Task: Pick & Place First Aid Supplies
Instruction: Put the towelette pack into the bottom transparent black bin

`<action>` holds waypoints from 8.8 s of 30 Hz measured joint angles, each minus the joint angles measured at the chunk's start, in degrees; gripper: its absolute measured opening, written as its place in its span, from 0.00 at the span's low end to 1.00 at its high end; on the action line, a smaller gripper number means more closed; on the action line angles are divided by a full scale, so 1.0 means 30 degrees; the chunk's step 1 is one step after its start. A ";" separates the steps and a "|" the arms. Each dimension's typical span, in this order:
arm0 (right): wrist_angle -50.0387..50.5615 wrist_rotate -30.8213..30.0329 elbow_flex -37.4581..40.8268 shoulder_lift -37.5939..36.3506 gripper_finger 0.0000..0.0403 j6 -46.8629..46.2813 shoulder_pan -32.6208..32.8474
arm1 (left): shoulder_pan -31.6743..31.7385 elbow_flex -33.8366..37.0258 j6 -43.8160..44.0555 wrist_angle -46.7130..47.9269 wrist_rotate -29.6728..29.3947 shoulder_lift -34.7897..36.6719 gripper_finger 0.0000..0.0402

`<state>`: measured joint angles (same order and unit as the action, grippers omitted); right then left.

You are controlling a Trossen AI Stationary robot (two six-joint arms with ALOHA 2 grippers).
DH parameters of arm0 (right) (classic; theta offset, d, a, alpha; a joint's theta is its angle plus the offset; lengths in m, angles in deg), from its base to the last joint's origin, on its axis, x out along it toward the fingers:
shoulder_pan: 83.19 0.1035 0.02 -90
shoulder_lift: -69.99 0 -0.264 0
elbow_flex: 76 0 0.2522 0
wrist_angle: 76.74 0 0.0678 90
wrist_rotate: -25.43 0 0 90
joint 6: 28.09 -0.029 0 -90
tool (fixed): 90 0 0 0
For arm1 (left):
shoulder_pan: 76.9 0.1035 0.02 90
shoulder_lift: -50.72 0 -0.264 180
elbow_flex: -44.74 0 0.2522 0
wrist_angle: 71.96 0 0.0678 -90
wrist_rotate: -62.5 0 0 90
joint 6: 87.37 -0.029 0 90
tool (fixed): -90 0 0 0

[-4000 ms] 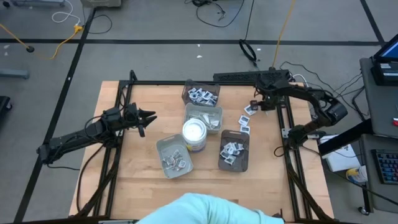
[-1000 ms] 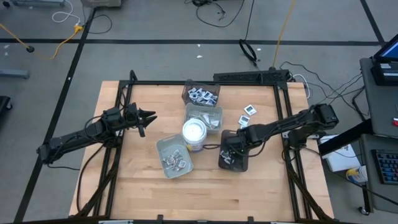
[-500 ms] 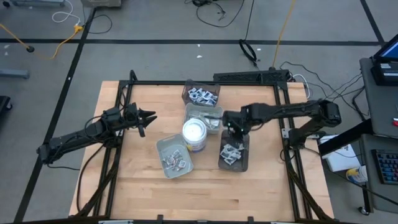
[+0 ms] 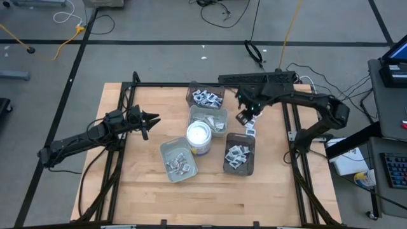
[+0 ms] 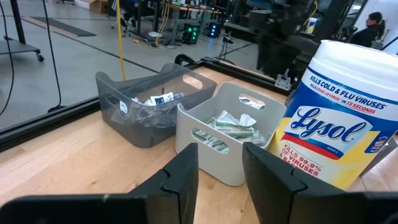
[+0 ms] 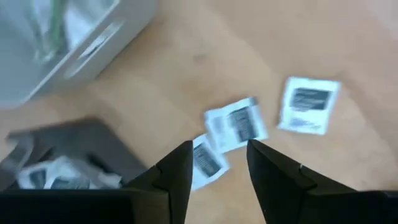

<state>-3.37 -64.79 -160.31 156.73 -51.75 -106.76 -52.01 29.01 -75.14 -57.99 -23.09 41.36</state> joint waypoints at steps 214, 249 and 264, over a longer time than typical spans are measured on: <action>-0.7003 -0.0333 0.5976 0.2347 0.08 -0.1880 -0.1738 | 0.0002 0.0000 0.0000 0.0000 0.0000 0.0000 0.32; 0.5078 -0.0332 -0.4115 0.2098 0.04 0.2129 0.3331 | 0.0004 -0.0004 0.0007 0.0000 0.0000 0.0000 0.32; 0.4661 0.0098 -0.3276 0.2084 0.04 -0.1258 0.9318 | -0.0003 -0.0004 0.0007 0.0000 0.0000 0.0000 0.32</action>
<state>10.61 -64.50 -170.14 162.98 -55.53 -78.81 -52.02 28.99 -75.12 -57.99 -23.09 41.36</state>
